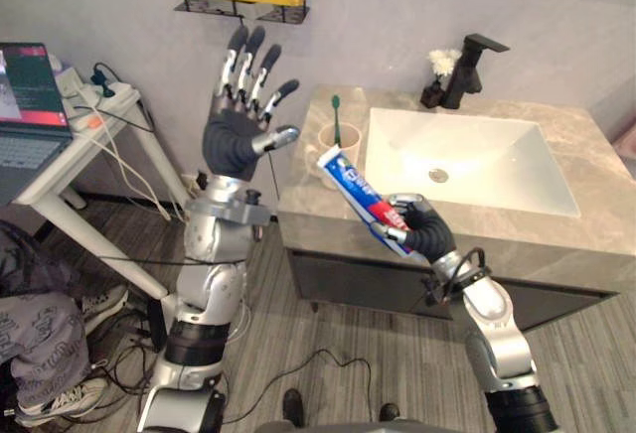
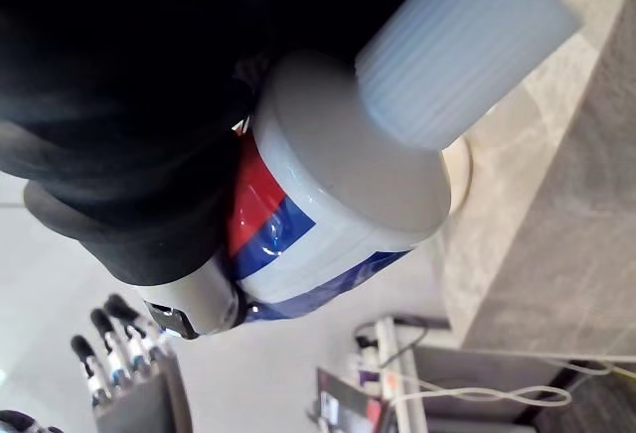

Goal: Organize washtable

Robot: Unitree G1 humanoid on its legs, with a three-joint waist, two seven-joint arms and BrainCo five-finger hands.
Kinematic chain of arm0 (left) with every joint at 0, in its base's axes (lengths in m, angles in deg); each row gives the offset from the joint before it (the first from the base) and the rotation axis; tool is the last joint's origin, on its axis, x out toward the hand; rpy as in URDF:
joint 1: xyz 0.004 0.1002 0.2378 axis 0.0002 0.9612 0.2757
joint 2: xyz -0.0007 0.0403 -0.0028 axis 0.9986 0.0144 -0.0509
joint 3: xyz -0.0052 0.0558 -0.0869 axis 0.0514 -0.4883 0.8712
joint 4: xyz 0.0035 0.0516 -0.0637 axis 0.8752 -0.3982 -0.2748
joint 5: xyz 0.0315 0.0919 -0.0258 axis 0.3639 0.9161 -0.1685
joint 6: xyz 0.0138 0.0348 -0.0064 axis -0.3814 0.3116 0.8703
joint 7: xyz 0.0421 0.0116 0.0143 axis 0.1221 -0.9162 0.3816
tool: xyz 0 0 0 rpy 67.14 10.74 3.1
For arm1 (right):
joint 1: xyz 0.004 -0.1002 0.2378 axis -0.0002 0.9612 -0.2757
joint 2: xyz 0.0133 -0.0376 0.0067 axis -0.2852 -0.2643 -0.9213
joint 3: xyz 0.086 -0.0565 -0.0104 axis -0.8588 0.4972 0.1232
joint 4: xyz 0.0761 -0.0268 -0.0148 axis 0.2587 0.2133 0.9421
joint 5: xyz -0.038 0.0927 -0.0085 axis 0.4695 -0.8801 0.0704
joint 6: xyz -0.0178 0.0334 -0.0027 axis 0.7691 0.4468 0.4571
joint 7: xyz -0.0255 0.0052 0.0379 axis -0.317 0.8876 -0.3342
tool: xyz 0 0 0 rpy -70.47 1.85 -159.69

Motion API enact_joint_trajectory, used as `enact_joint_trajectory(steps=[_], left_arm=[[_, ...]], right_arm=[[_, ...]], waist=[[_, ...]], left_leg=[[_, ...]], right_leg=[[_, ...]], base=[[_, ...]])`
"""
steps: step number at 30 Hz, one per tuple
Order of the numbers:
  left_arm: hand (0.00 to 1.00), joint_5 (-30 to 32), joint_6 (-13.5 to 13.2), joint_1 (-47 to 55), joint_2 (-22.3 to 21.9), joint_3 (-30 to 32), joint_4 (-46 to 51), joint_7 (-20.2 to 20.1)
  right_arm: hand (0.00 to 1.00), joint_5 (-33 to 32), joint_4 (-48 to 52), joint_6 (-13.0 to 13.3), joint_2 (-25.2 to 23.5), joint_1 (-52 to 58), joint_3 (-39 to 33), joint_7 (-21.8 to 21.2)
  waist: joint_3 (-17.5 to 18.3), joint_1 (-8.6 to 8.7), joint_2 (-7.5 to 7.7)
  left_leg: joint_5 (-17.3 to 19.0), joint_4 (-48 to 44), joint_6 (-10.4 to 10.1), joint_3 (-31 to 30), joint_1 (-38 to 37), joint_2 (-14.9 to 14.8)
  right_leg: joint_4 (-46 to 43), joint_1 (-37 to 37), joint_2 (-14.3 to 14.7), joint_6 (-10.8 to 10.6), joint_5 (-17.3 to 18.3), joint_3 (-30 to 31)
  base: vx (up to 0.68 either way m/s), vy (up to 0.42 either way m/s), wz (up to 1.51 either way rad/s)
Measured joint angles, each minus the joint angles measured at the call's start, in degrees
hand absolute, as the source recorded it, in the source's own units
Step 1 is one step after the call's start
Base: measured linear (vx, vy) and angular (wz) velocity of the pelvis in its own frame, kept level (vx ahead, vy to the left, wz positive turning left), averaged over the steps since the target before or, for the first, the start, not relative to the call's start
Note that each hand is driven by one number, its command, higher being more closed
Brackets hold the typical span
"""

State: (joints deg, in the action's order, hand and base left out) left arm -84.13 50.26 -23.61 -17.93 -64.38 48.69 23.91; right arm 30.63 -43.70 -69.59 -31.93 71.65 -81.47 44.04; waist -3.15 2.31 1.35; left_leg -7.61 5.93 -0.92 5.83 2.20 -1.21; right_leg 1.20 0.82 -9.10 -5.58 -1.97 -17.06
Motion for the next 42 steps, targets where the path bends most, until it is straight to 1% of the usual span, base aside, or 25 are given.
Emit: enact_joint_trajectory(steps=[2,6,10,12,16,23,29,33,38,42], left_arm=[[0.00,0.00,0.11,0.77,0.00,-0.71,-0.05,-0.20],[0.00,0.02,1.62,3.42,-0.02,-2.76,-0.71,-1.13],[0.00,0.66,1.81,4.91,-0.02,-3.61,-1.09,-1.15],[0.00,0.95,1.87,6.11,-0.05,-3.72,-1.37,-1.14],[0.00,3.02,2.19,6.81,-0.49,-3.75,-2.83,-1.11],[0.00,3.03,2.42,8.23,-1.05,-5.32,-2.83,-1.17],[0.00,3.01,2.65,8.23,-1.06,-8.37,-2.84,-1.31],[0.00,2.97,3.54,8.22,-1.24,-9.48,-2.89,-1.32],[0.00,2.93,3.62,8.17,-1.90,-12.04,-2.92,-1.30],[0.00,2.84,3.61,7.96,-2.13,-13.39,-2.93,-1.30]], right_arm=[[1.00,0.00,0.02,0.00,0.00,-0.04,0.01,-0.01],[1.00,0.02,0.08,0.00,-0.01,-0.10,0.03,0.04],[1.00,0.03,0.69,0.00,0.07,-0.11,-0.06,0.23],[1.00,0.00,2.65,0.02,0.06,-0.13,-0.22,0.74],[1.00,-0.60,4.89,0.18,0.03,-1.23,-1.16,1.72],[1.00,-2.37,5.62,0.39,-0.01,-2.57,-1.09,1.67],[1.00,-2.36,6.88,0.43,-0.12,-3.18,0.50,1.37],[1.00,-2.36,6.87,0.43,-0.16,-3.18,0.79,1.39],[1.00,-2.36,6.86,0.43,-0.20,-3.19,3.49,1.63],[1.00,-2.36,6.76,0.43,-0.32,-3.22,4.22,1.74]], waist=[[0.01,0.00,0.00],[0.03,0.00,0.00],[0.05,-0.02,0.01],[0.10,0.00,0.00],[0.50,-0.04,0.02],[1.53,-0.05,-0.15],[1.83,-0.05,-0.08],[1.91,0.00,-0.10],[2.47,-0.03,-0.11],[2.72,-0.02,-0.04]], left_leg=[[-0.01,0.00,0.01,0.00,-0.01,0.04],[-0.01,0.00,0.02,-0.01,-0.03,0.07],[0.01,0.00,-0.02,-0.01,-0.05,0.07],[-0.01,0.00,0.01,0.02,-0.06,0.07],[-0.02,0.00,0.02,0.02,-0.07,0.09],[-0.02,0.00,0.02,0.05,-0.07,0.08],[0.14,0.01,-0.21,0.05,-0.06,0.11],[0.14,0.01,-0.20,0.03,-0.06,0.12],[-0.03,0.02,0.04,-0.03,-0.03,0.15],[-0.05,0.02,0.05,-0.11,-0.01,0.17]], right_leg=[[0.07,0.00,-0.02,0.02,-0.02,0.00],[0.08,-0.01,-0.04,0.01,-0.03,0.00],[0.12,-0.03,-0.03,0.05,-0.06,0.03],[0.19,-0.03,-0.03,0.06,-0.10,0.06],[0.36,-0.01,-0.03,-0.01,-0.22,0.05],[0.59,0.07,0.01,-0.27,-0.51,0.05],[0.84,0.14,-0.02,-0.09,-0.62,0.08],[0.88,0.16,-0.01,-0.09,-0.63,0.06],[0.91,0.16,-0.02,-0.10,-0.64,0.03],[0.89,0.19,-0.02,-0.12,-0.65,-0.01]], base=[[0.00,0.000,0.00],[0.00,0.000,0.00],[0.00,0.000,0.00],[0.00,0.000,0.00],[0.00,0.000,0.00],[0.00,0.000,0.00],[0.00,0.000,0.00],[0.00,0.000,0.00],[0.00,0.000,0.00],[0.00,0.000,0.00]])
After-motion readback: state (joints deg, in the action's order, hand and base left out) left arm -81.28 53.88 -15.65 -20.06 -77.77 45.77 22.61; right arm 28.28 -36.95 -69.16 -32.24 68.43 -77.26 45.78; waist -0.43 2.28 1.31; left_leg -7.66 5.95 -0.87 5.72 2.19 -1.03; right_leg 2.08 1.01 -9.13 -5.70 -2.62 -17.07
